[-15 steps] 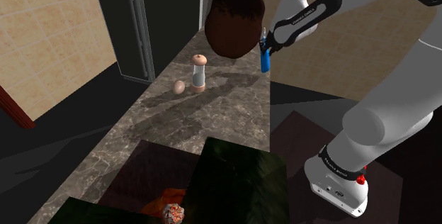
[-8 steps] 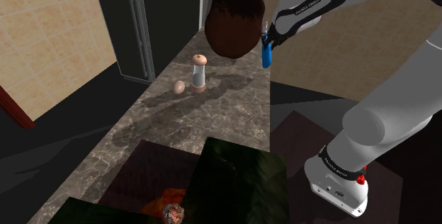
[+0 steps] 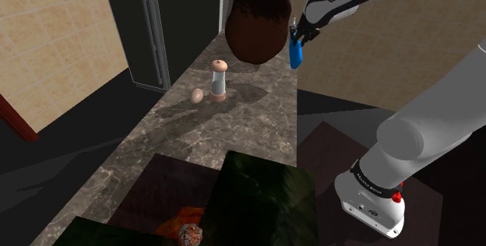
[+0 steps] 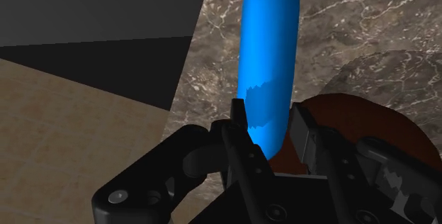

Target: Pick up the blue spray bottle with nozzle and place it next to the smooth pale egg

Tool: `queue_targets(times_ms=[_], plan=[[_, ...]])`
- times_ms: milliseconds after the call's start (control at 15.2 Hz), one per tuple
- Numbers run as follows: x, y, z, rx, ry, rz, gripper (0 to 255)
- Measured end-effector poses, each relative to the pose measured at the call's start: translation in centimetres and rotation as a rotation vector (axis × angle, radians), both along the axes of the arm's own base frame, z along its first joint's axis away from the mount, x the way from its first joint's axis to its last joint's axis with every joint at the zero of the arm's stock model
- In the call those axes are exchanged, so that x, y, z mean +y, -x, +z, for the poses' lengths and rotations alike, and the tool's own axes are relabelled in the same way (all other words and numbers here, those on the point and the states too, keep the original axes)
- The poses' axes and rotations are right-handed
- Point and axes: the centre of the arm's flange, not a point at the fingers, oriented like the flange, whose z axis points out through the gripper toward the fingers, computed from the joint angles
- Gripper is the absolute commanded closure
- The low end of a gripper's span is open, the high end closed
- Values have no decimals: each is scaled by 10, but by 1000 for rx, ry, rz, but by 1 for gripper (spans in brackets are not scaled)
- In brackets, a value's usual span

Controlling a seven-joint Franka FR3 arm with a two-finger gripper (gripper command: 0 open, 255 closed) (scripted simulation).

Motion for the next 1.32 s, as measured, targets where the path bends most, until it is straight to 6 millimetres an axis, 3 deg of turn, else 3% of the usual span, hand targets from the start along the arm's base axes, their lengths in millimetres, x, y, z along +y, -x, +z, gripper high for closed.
queue_targets(times_ms=[1320], plan=[[1,0,106,0,0,0,255]])
